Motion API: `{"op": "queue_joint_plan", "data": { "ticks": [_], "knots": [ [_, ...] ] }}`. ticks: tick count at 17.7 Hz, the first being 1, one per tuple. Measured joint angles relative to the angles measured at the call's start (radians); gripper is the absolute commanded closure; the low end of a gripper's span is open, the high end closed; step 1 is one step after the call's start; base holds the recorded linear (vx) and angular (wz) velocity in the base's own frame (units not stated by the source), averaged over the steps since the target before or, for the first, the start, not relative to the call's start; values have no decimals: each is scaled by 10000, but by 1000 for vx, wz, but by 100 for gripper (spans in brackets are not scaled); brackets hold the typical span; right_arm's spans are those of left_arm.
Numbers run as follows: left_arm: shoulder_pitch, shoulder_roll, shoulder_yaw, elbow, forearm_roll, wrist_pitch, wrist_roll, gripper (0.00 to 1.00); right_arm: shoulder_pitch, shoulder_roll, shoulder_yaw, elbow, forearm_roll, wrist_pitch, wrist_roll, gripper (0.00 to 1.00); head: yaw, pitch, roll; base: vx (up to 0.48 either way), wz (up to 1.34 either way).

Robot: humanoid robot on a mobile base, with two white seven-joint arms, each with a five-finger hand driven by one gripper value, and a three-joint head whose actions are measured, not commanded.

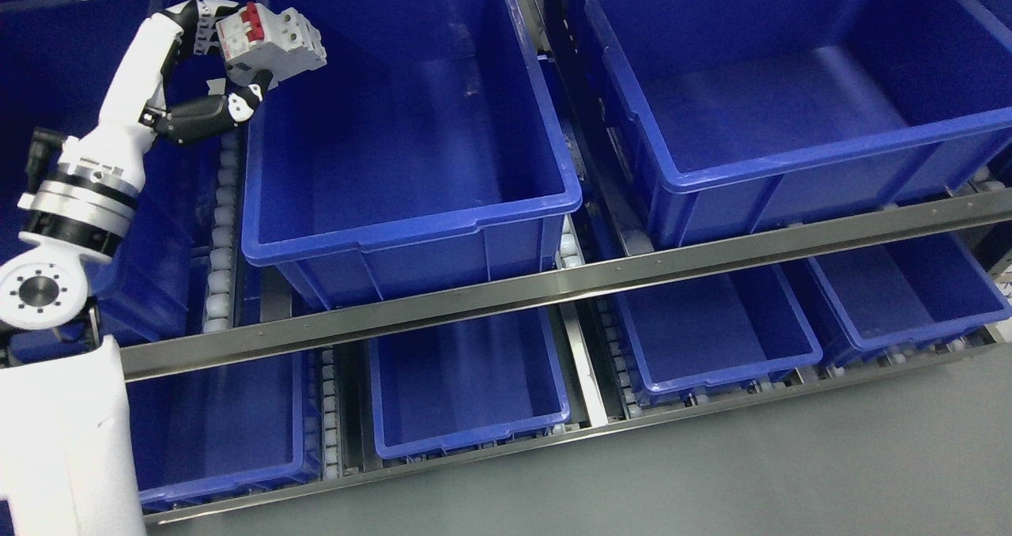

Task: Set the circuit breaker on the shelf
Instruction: 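Move the left hand over the upper blue bin and lower the breaker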

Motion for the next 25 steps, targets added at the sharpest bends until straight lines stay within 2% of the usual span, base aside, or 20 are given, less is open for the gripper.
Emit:
{"op": "queue_joint_plan", "data": {
  "ticks": [6,14,25],
  "knots": [
    [-2059,170,-622,2144,-1252,77,-401,83,5,0,0,0,0,-5,-5,0,0,-3,0,65,51],
    [-3723,-46,-1595,5391,-1709,-182,380,83,4,0,0,0,0,-1,-30,0,0,-3,0,-1,-14],
    [-5078,-836,-2891,9379,-1821,-200,2827,80,3,0,0,0,0,-2,-5,0,0,-3,0,10,-11]
  ]
}}
